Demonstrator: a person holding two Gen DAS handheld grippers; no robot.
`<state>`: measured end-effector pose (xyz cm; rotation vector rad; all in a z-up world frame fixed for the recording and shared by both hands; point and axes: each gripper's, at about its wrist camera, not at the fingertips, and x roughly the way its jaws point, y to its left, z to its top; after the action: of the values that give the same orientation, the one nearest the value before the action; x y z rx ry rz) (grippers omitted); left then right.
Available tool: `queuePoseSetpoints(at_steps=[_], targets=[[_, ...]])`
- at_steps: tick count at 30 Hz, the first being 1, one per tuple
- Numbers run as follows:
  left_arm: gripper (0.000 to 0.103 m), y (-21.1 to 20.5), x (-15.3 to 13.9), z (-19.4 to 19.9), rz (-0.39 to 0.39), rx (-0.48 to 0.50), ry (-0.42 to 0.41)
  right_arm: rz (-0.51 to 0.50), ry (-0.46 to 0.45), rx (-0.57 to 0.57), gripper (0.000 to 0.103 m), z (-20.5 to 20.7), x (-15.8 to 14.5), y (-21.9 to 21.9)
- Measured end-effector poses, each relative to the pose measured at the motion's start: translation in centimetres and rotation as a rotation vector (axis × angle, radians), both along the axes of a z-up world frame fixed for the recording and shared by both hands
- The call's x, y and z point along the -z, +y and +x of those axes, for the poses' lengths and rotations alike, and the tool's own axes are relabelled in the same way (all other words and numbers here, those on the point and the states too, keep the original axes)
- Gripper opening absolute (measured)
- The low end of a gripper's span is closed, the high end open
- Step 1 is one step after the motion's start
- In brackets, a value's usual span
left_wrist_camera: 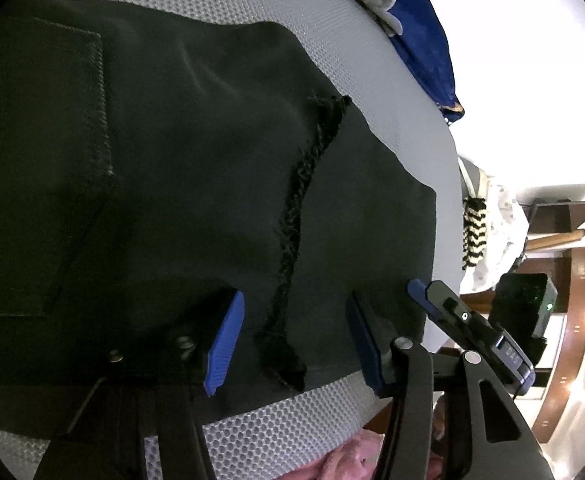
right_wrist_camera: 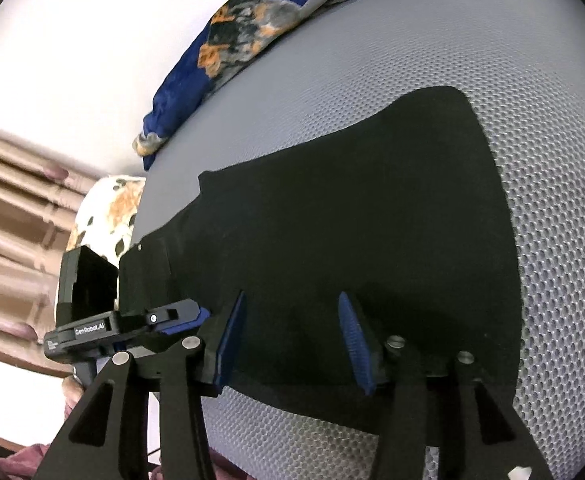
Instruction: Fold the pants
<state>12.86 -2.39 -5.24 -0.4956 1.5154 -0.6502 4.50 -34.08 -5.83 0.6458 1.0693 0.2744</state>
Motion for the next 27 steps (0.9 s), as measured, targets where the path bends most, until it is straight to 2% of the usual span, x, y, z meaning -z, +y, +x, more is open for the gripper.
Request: queuePoseSetpoints(at_steps=[8,15,17,19,20,21,23,24,27], targets=[[0.053,-1.8,0.9,0.0,-0.103,0.043,0.029,0.058,-0.024,0.072,0.048,-0.2,0.8,-1.4],[0.053,-2.9,1.7,0.6,-0.201,0.035,0.05,0.041,-0.02,0.065,0.048,-0.4,1.5,-1.0],[0.053,-3.6,1.9,1.1,-0.222,0.022,0.063,0.038,-0.023,0.061,0.048,-0.3,1.5,-0.9],[0.053,-4.1,1.8,1.2,-0.214,0.033,0.043,0.04,-0.018,0.063,0.048,-0.2,1.6,-0.9],[0.047,-4.4,1.6,1.2,-0.202,0.042,0.019,0.044,-0.018,0.066,0.048,-0.2,1.6,-0.9],[0.03,-4.5,1.4,1.1,-0.174,0.056,-0.016,0.045,-0.018,0.067,0.047,-0.3,1.6,-1.0],[0.005,-5.2,1.1,0.9,-0.048,0.102,-0.102,0.042,-0.018,0.068,0.046,-0.3,1.6,-1.1],[0.005,-5.4,1.0,0.8,-0.016,0.117,-0.125,0.042,-0.019,0.068,0.046,-0.3,1.7,-1.3],[0.004,-5.6,0.4,0.6,0.013,0.117,-0.169,0.045,-0.019,0.071,0.046,-0.3,1.8,-1.4]])
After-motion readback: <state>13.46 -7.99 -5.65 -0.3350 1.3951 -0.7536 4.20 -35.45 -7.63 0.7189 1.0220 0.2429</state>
